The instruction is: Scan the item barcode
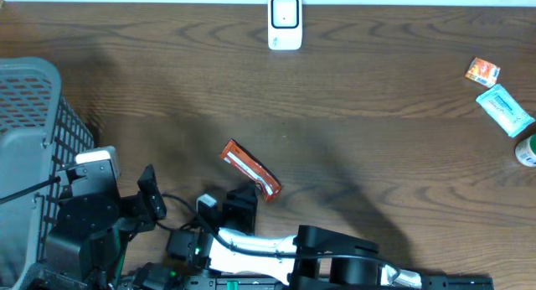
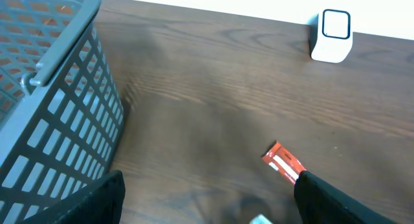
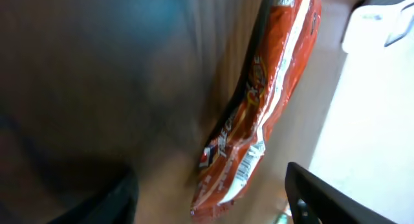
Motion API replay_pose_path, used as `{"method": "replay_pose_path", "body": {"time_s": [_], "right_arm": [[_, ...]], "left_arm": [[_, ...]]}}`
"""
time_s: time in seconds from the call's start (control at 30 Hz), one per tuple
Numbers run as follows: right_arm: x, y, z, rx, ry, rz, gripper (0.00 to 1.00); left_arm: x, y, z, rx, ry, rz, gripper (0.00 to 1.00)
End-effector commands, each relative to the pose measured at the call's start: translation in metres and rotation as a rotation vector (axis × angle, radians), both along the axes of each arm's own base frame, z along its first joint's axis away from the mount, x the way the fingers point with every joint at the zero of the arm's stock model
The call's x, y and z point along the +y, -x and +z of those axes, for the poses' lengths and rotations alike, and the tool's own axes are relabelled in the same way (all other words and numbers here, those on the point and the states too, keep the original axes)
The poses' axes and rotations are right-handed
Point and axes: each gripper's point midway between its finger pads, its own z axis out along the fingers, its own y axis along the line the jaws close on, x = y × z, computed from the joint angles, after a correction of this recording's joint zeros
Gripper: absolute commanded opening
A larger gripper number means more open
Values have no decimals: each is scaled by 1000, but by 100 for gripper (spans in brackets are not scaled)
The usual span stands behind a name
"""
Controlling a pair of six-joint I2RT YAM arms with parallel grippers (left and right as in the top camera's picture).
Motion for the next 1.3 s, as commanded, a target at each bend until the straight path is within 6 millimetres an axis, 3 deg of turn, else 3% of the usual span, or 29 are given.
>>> {"method": "replay_pose_path", "body": {"time_s": [0.0,0.1,0.33,0.43,0.6,0.77,0.93,1.0,1.07,1.1,1.27], "right_arm": [[-3,2,-30,181,-75,-117,67],[-12,-17,-32,221,-106,-194,58],[-48,-60,-42,342,-185,-404,66],[-41,-61,-41,503,-284,-449,70],[-14,-65,8,694,-495,-465,76],[-14,-79,54,729,-606,-486,74],[-23,-96,91,722,-731,-563,82],[-30,-105,97,705,-764,-601,55],[-39,-108,97,715,-780,-668,10],[-42,-106,95,729,-780,-689,1],[-54,-92,62,762,-734,-751,1]], "left_arm": [[3,0,0,-4,2,18,84],[3,0,0,-4,2,18,84],[3,0,0,-4,2,18,84],[3,0,0,-4,2,18,84],[3,0,0,-4,2,18,84],[3,0,0,-3,2,18,85],[3,0,0,-4,2,18,84],[3,0,0,-4,2,18,84],[3,0,0,-3,2,18,84],[3,0,0,-4,2,18,84],[3,0,0,-4,2,18,84]]}}
